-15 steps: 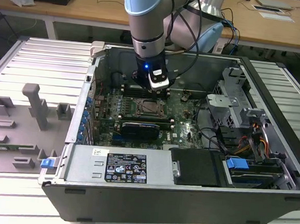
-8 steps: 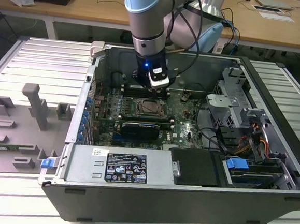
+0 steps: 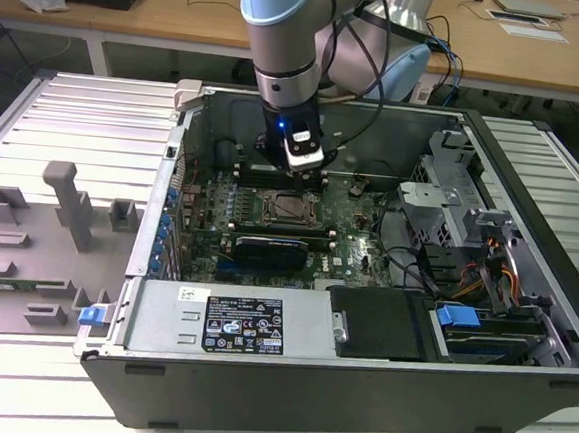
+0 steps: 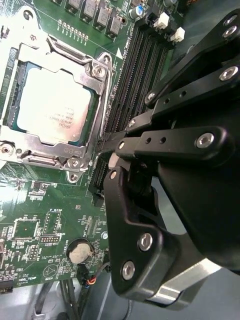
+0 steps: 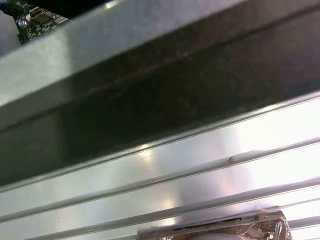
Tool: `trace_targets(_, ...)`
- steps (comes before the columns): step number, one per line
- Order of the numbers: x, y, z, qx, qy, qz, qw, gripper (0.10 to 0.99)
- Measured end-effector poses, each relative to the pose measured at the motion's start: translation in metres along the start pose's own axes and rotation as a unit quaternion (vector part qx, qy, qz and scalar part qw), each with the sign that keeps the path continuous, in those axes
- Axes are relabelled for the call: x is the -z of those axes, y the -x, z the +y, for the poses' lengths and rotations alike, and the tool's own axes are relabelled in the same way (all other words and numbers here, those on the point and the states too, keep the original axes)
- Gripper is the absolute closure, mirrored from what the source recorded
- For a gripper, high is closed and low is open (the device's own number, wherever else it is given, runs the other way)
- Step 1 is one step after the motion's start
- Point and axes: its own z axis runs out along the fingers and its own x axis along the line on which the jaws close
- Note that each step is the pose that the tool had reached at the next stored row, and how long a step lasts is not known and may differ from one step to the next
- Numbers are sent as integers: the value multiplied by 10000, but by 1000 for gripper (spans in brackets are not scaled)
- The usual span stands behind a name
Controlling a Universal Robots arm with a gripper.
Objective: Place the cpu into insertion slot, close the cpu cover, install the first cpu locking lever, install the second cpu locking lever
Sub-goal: 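Install the first cpu locking lever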
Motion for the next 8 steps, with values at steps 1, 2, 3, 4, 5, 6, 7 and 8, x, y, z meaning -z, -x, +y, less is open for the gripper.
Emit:
trace_targets(1,-9,-2,-1,-20,-4,-3,10000,980)
trace_targets(2,-15,-3,-2,-35,-8,-6,10000,980)
trace_targets(3,-22,-5,-4,-57,-14,-9,10000,980)
trace_targets(4,-28,-6,-6,-71,-18,-12,10000,980)
trace_targets(5,-43,-8,-6,-98,-17,-17,9999,980)
trace_targets(6,-49,-10,-9,-117,-25,-19,9999,980)
trace_targets(7,-50,-10,-9,-120,-27,-20,9999,980)
trace_targets(8,-50,-10,-9,-120,-27,-19,9999,980)
